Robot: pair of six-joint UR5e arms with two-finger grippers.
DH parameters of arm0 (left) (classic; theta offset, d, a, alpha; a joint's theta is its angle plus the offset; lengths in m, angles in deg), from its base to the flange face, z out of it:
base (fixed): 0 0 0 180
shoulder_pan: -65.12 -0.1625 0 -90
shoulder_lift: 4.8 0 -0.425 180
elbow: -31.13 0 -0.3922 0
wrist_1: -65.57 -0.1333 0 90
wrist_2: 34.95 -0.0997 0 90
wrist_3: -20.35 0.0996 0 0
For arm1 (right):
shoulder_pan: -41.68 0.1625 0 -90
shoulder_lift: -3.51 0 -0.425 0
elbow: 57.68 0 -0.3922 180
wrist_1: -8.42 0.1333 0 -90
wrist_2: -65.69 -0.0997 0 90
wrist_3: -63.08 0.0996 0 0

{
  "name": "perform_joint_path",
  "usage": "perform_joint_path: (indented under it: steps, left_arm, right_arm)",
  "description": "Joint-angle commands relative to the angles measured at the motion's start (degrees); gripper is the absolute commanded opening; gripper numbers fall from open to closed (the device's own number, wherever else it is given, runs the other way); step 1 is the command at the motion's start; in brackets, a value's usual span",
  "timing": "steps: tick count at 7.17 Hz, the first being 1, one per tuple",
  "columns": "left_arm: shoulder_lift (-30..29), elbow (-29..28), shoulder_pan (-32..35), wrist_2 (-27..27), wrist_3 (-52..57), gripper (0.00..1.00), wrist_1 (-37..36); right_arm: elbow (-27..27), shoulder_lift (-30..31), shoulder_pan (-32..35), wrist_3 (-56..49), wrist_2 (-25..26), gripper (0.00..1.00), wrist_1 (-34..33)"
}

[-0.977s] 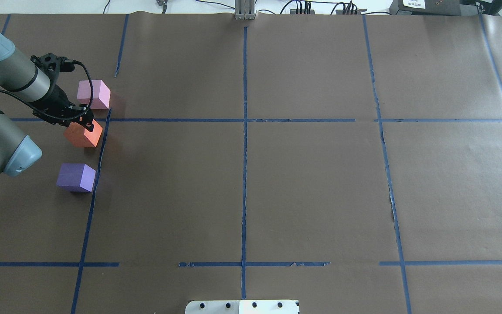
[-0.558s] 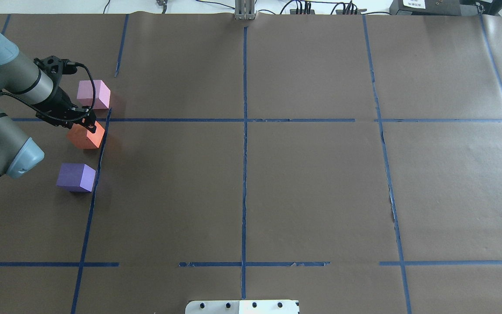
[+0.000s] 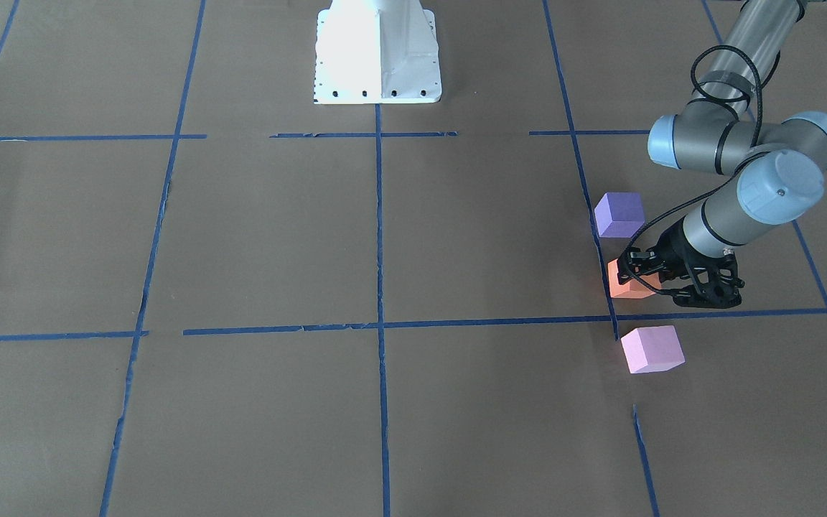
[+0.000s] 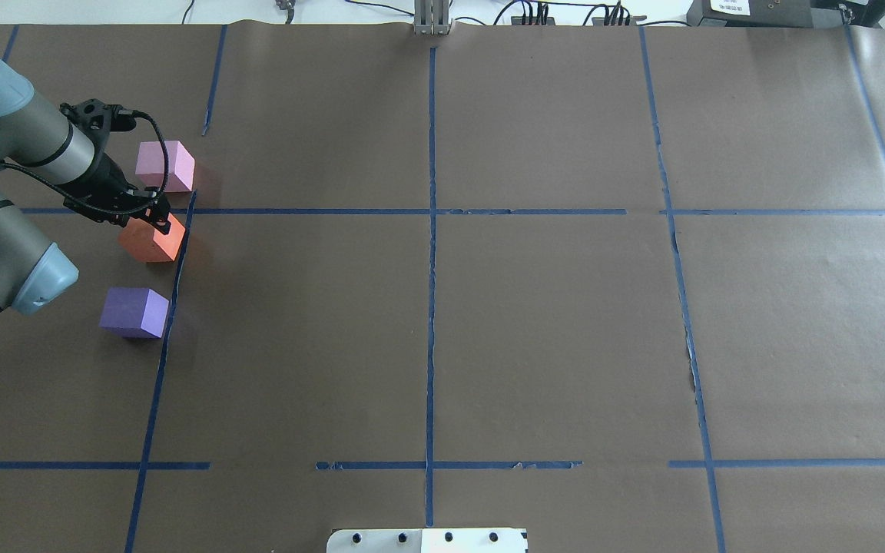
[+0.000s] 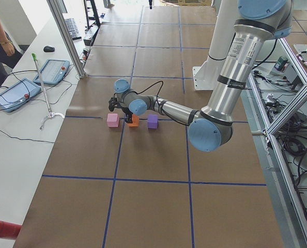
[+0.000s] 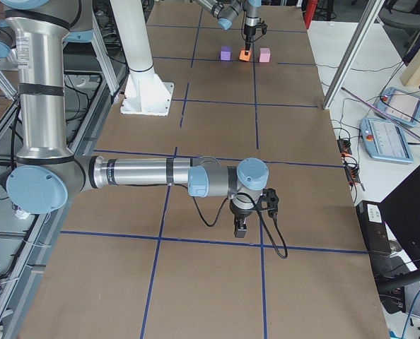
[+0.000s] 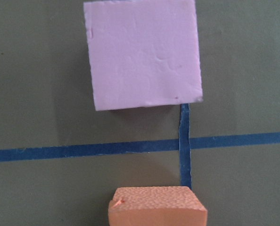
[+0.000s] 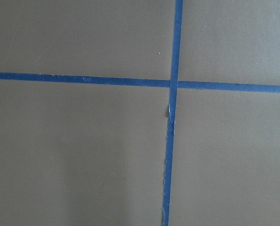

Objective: Arrange blocks in a line
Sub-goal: 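Lower the orange cube just nearer the robot than the pink cube, then open the left gripper and withdraw it from the orange cube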

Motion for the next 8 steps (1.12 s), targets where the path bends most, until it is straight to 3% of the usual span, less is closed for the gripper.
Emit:
perform_joint_path:
  steps: [1,3,5,7,8]
  left_arm:
    - [0.0,0.2,0.0,-1.0,0.0,0.99,0.0]
    - [0.2,0.8,0.0,-1.0,0.0,0.99,0.0]
    - [1.1,7.4,1.4,-1.0,-0.1,1.00,-0.3]
    - [2.4,15.7,8.3,-0.5,1.1,1.00,-6.7]
    - [2.5,16.4,11.4,-0.4,5.3,1.00,-8.8]
  right_arm:
    - [0.0,0.0,0.0,0.0,0.0,1.00,0.1]
    - [0.0,0.0,0.0,0.0,0.0,1.00,0.1]
    - [0.0,0.0,0.0,0.0,0.0,1.00,0.1]
    - [0.0,0.0,0.0,0.0,0.0,1.00,0.1]
    - [0.0,0.0,0.0,0.0,0.0,1.00,0.1]
